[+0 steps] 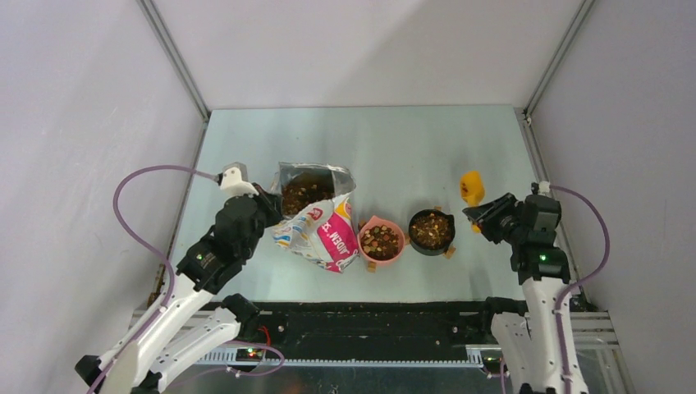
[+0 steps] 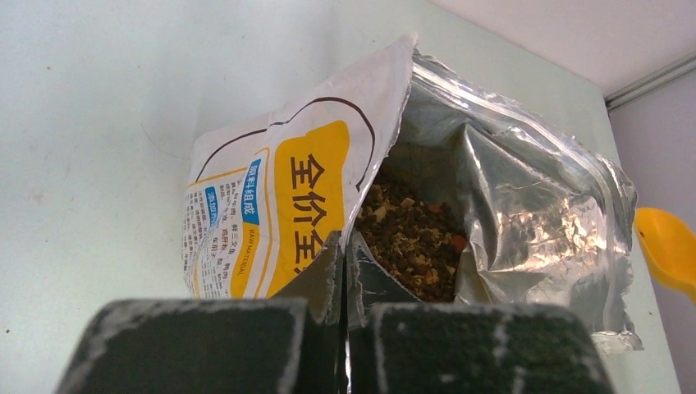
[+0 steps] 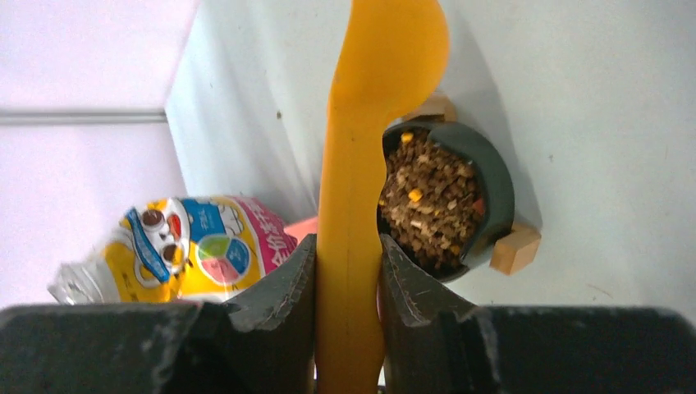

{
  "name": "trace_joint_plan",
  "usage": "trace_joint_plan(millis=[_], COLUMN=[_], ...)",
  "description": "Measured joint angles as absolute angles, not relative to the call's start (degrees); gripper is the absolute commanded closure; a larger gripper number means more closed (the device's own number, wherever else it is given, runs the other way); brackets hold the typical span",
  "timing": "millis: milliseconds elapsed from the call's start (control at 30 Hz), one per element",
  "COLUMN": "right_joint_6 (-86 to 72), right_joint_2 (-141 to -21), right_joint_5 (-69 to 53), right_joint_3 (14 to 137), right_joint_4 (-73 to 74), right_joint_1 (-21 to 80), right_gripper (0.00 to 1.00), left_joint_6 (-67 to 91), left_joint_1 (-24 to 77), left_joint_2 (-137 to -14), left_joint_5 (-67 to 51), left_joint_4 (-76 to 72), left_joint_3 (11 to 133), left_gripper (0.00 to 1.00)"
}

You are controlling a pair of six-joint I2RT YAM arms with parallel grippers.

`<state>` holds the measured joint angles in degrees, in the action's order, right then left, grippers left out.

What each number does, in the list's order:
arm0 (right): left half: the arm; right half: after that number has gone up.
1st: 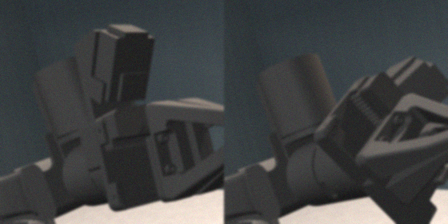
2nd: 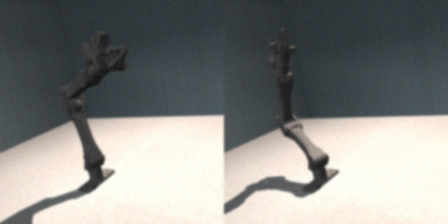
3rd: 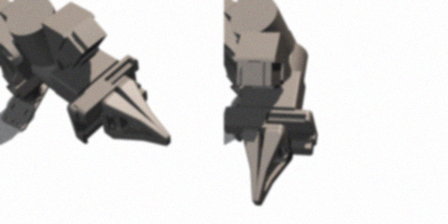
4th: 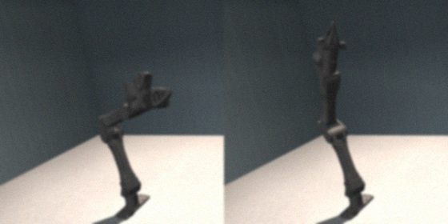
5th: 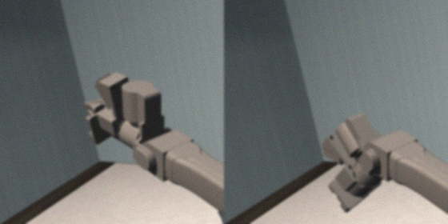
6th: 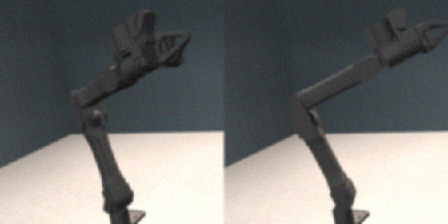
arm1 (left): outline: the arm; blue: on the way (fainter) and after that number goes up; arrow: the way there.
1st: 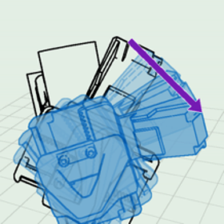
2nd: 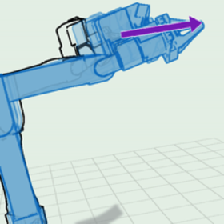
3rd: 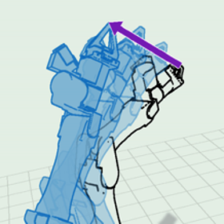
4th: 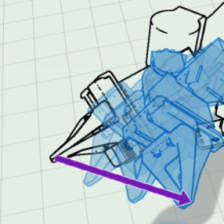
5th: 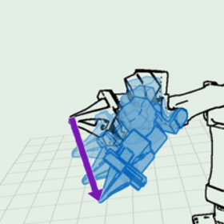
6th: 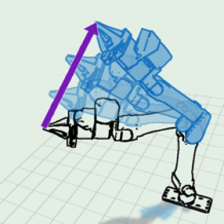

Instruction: Serve the pet food

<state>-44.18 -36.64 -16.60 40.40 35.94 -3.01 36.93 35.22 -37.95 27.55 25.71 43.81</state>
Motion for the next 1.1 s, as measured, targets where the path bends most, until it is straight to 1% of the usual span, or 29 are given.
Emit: trace_joint_plan(millis=[33, 67, 233, 333, 500, 667, 733, 767, 800, 833, 900, 933, 967, 1000, 1033, 1067, 1100], right_joint_6=[-45.0, -46.2, -48.0, -47.0, -44.7, -44.5, -44.4, -44.4, -44.3, -44.4, -44.1, -44.2, -44.1, -43.8, -43.7, -43.4, -43.2], right_joint_2=[-37.1, -37.7, -41.8, -44.5, -48.2, -48.5, -48.5, -48.5, -48.4, -48.2, -47.8, -47.4, -46.7, -45.6, -44.7, -43.4, -42.0], right_joint_5=[-18.7, -21.5, -29.0, -30.7, -30.7, -28.7, -27.4, -26.6, -25.8, -24.6, -22.2, -21.3, -20.4, -19.5, -18.9, -18.1, -17.3], right_joint_3=[38.8, 36.9, 31.0, 28.7, 24.8, 22.7, 22.5, 22.5, 22.5, 22.4, 21.9, 21.6, 21.3, 21.2, 21.2, 21.2, 21.2], right_joint_4=[34.2, 31.7, 24.3, 22.0, 20.3, 18.2, 17.7, 17.6, 17.6, 18.4, 20.4, 21.3, 22.6, 24.0, 25.0, 25.9, 26.8], right_joint_1=[-4.1, -9.2, -18.8, -20.8, -21.1, -21.2, -21.2, -21.2, -21.2, -21.2, -21.2, -21.2, -21.2, -21.1, -20.9, -20.7, -20.4], right_gripper=[1.00, 1.00, 0.99, 0.92, 0.83, 0.75, 0.64, 0.52, 0.46, 0.34, 0.25, 0.23, 0.12, 0.08, 0.03, 0.02, 0.01], left_joint_6=[37.2, 37.5, 38.1, 38.1, 38.2, 38.2, 38.1, 38.1, 38.1, 38.1, 38.1, 38.0, 38.0, 38.0, 38.0, 38.0, 38.0], left_joint_1=[35.2, 35.2, 35.2, 35.2, 35.2, 35.2, 35.2, 35.2, 35.2, 35.2, 35.2, 35.2, 35.2, 35.2, 35.2, 35.2, 35.2], left_joint_2=[-37.8, -37.7, -36.7, -36.7, -37.6, -38.6, -38.7, -38.8, -38.8, -38.8, -38.7, -38.5, -38.4, -38.2, -38.1, -37.9, -37.8], left_joint_5=[27.7, 27.9, 28.2, 28.2, 28.1, 28.1, 28.1, 28.1, 28.1, 28.1, 28.2, 28.2, 28.3, 28.3, 28.4, 28.5, 28.6], left_joint_4=[26.0, 26.2, 27.6, 27.6, 27.4, 26.5, 26.2, 26.2, 26.1, 26.1, 26.1, 26.1, 26.2, 26.2, 26.3, 26.3, 26.3], left_joint_3=[43.8, 43.8, 43.8, 43.8, 43.8, 43.9, 44.0, 44.0, 44.0, 44.0, 44.0, 44.0, 44.0, 44.0, 44.0, 44.0, 44.0], left_gripper=[1.00, 1.00, 1.00, 1.00, 1.00, 1.00, 0.99, 0.98, 0.94, 0.92, 0.87, 0.82, 0.79, 0.73, 0.69, 0.60, 0.55])
